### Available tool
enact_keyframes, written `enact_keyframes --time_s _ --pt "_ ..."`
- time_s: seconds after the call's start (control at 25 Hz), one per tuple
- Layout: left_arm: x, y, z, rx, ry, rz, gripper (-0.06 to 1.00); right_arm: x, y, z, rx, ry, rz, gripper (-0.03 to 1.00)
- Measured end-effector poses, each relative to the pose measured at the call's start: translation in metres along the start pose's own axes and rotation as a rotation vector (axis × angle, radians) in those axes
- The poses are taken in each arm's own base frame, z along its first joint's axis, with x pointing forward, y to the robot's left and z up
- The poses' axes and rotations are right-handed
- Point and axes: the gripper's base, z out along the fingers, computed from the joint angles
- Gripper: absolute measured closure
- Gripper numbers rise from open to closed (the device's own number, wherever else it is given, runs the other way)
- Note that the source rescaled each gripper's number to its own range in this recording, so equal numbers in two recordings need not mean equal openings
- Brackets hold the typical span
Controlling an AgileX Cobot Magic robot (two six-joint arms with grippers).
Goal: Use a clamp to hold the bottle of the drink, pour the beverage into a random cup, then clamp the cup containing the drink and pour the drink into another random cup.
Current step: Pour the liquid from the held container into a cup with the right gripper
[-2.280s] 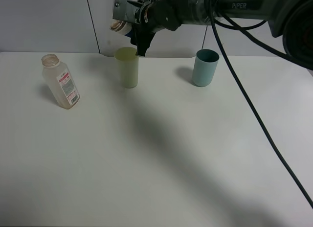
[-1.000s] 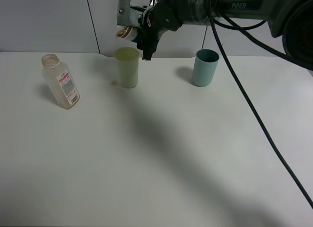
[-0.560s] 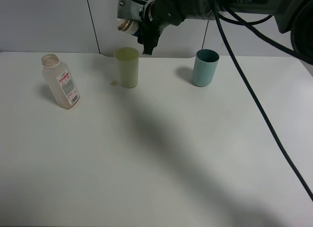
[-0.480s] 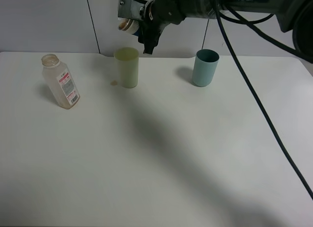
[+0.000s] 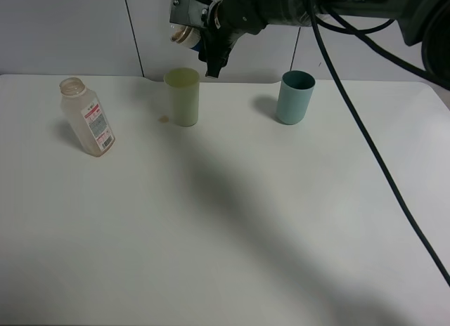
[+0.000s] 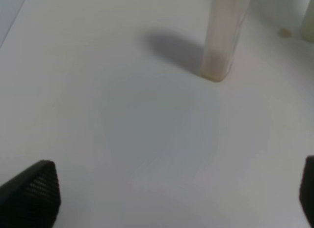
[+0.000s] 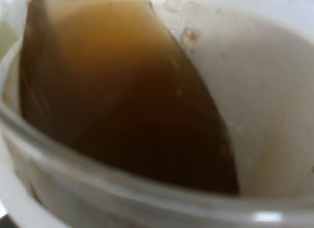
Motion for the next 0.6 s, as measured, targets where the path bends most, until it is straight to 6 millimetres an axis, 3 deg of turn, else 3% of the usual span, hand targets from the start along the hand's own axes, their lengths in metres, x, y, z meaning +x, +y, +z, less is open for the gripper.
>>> enact_keyframes --time_s 0.6 --pt "0.0000 0.0000 0.0000 0.000 0.000 0.000 -0.04 0.0012 0.0058 -0.0013 -0.034 0.062 0.021 0.97"
